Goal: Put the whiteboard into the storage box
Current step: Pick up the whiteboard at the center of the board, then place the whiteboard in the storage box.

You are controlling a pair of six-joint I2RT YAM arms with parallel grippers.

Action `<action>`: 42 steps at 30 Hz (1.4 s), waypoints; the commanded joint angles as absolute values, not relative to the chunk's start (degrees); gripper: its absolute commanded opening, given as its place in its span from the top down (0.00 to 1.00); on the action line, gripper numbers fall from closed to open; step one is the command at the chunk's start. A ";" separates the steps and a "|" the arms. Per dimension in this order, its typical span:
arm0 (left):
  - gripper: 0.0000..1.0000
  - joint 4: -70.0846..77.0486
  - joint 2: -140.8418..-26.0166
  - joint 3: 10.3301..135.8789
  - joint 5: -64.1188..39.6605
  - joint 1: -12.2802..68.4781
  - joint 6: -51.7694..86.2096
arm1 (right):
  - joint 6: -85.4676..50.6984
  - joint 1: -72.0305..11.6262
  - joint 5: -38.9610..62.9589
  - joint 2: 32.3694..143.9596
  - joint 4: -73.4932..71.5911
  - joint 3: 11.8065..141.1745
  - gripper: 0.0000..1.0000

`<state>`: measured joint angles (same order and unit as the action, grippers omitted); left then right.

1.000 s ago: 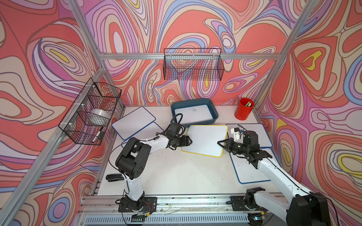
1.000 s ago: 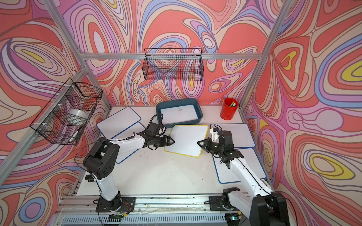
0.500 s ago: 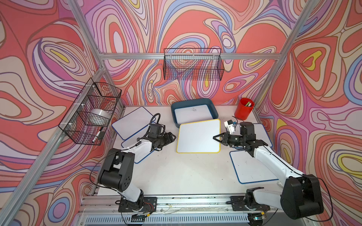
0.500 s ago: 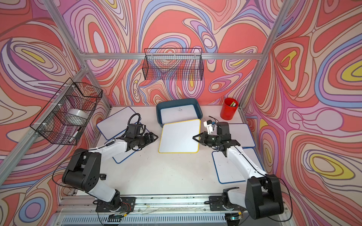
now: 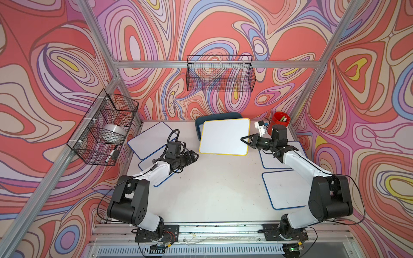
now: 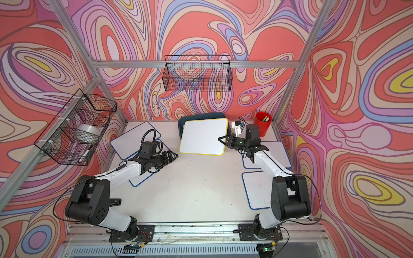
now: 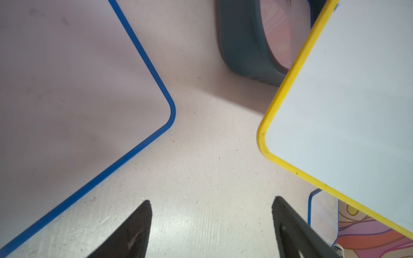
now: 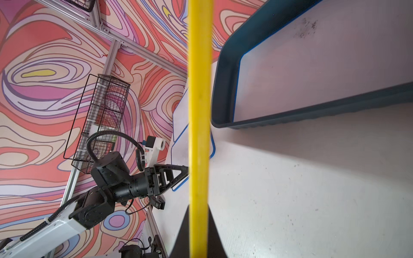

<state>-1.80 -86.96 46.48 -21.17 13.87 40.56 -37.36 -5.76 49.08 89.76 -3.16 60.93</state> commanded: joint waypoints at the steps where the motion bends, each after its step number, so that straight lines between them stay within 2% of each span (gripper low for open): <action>1: 0.20 -3.69 -84.91 45.60 -21.23 13.71 40.91 | -39.08 -4.80 51.46 92.96 -12.43 65.87 0.99; 17: 0.20 -6.95 -81.89 44.13 -19.46 13.71 39.85 | -36.77 -2.31 55.70 116.30 -11.29 86.36 0.98; 23: 0.20 -8.36 -81.98 44.55 -19.71 13.71 39.04 | -29.77 -2.20 56.85 122.57 1.35 95.24 0.95; 28: 0.20 -7.94 -82.34 44.69 -19.96 13.71 39.64 | -30.55 -2.28 56.43 126.88 4.49 99.30 0.86; 30: 0.20 -8.29 -82.78 45.29 -20.71 13.71 39.73 | -31.67 -2.21 55.85 127.54 3.48 99.28 0.79; 34: 0.20 -7.60 -82.18 44.59 -20.43 13.80 40.34 | -29.78 -2.20 51.41 128.15 8.29 102.03 0.67; 42: 0.20 -7.10 -82.50 44.20 -20.73 13.80 40.80 | -26.61 -0.66 39.73 130.81 21.74 110.31 0.53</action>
